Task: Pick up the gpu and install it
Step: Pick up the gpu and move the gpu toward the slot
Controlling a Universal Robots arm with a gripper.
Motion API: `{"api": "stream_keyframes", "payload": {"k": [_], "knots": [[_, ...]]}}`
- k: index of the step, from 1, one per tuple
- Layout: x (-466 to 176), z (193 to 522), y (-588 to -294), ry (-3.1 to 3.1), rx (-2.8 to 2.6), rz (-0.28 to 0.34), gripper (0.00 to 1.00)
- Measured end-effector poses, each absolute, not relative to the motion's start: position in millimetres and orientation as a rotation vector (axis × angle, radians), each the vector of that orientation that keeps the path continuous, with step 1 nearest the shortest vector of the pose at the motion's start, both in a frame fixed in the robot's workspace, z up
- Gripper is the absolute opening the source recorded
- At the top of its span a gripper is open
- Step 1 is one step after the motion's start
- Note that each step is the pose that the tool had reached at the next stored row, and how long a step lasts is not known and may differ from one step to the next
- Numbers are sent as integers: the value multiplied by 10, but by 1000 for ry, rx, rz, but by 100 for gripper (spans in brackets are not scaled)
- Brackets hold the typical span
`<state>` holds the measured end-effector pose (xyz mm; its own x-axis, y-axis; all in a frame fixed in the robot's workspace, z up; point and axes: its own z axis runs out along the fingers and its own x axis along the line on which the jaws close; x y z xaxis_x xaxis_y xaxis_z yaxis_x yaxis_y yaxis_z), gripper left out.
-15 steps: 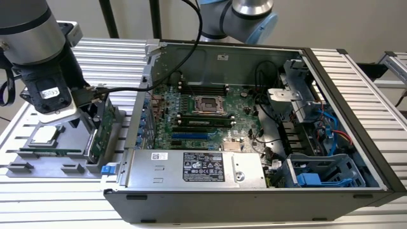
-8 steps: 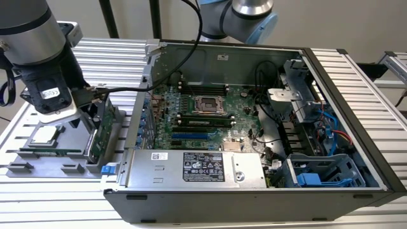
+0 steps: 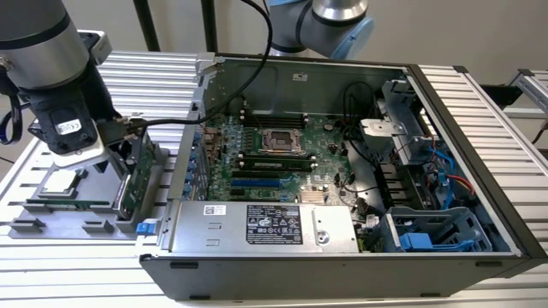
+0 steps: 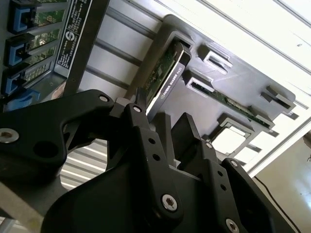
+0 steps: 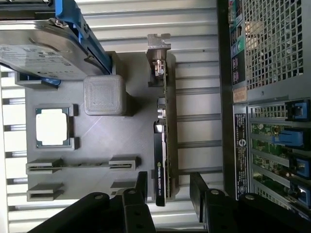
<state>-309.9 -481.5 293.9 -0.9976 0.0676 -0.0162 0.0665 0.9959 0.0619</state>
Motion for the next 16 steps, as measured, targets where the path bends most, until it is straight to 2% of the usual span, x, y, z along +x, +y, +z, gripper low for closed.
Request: {"api": "stream_keyframes", "payload": {"k": [16], "knots": [[-3100, 2879, -4814, 3120, 105, 96, 100]]}}
